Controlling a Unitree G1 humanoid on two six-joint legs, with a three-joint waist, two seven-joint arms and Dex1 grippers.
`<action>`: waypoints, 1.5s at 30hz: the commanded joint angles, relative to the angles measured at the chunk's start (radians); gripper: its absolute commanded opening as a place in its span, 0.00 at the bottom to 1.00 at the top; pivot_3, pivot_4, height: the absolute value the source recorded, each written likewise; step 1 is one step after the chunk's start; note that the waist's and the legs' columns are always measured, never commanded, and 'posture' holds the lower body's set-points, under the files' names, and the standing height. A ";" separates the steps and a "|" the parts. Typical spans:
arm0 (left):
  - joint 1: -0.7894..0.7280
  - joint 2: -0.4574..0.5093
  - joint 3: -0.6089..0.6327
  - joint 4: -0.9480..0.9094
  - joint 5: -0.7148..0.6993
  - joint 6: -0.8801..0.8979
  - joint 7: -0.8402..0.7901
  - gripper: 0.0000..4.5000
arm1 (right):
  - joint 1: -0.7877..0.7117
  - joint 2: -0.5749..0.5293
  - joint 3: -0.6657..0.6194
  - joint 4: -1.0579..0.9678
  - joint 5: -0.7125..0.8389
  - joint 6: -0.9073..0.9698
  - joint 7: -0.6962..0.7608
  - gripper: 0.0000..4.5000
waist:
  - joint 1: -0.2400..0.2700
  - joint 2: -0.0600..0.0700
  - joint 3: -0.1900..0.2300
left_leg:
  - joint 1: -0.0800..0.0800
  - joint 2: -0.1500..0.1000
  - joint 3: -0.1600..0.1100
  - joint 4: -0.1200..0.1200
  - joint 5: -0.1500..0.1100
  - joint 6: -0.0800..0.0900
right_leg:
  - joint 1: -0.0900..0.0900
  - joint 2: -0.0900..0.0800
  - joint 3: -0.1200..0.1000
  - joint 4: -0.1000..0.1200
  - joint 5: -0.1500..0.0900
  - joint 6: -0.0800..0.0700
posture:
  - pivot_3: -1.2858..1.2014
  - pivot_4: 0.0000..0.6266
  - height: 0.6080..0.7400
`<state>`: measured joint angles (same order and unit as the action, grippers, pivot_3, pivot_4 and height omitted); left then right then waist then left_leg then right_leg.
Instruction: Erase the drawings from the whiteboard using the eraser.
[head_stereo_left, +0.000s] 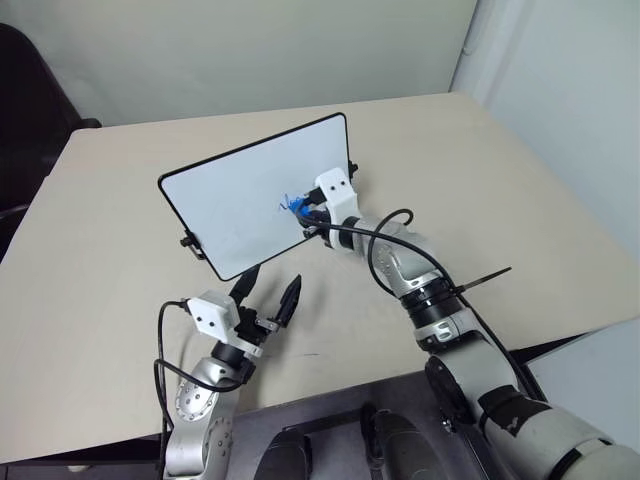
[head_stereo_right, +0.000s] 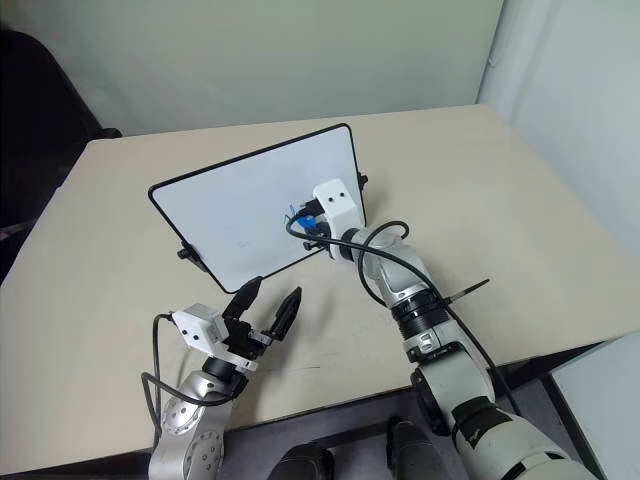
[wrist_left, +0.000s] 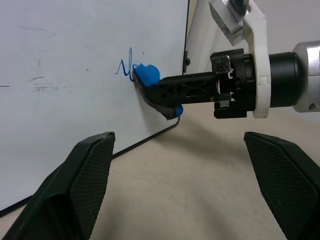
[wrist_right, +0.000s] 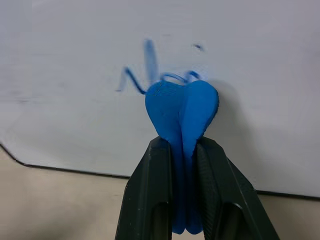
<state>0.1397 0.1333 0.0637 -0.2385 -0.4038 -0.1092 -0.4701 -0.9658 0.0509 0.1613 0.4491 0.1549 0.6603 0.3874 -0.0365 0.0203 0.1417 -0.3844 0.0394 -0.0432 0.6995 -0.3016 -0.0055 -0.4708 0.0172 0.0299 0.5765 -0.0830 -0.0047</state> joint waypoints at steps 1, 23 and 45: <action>0.001 0.005 0.007 -0.045 -0.008 -0.009 0.003 1.00 | -0.074 0.018 -0.021 -0.090 0.024 0.009 0.010 0.08 | 0.000 0.000 0.000 | 0.000 0.000 0.000 0.000 0.000 0.000 | 0.000 0.000 0.000 0.000 0.000 0.000 | 0.52 0.24 0.98; -0.015 0.013 0.011 -0.029 -0.013 -0.006 -0.004 1.00 | 0.002 0.035 0.014 -0.019 -0.028 0.007 0.002 0.08 | 0.002 0.000 0.000 | -0.004 0.000 0.000 0.001 0.002 -0.001 | -0.004 0.000 0.000 0.000 0.003 -0.004 | 0.52 0.24 0.98; -0.037 0.003 0.003 -0.009 -0.002 -0.011 -0.002 1.00 | -0.039 0.023 -0.050 0.069 -0.025 -0.034 -0.017 0.08 | 0.002 0.000 0.000 | -0.004 0.000 0.000 0.001 0.002 -0.002 | -0.003 0.000 0.000 0.000 0.003 -0.004 | 0.52 0.24 0.98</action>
<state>0.1024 0.1378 0.0670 -0.2306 -0.4060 -0.1077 -0.4732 -1.0135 0.0602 0.0886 0.4955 0.1500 0.6226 0.3820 -0.0345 0.0199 0.1415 -0.3880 0.0395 -0.0430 0.7005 -0.2998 -0.0072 -0.4741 0.0170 0.0297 0.5764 -0.0799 -0.0087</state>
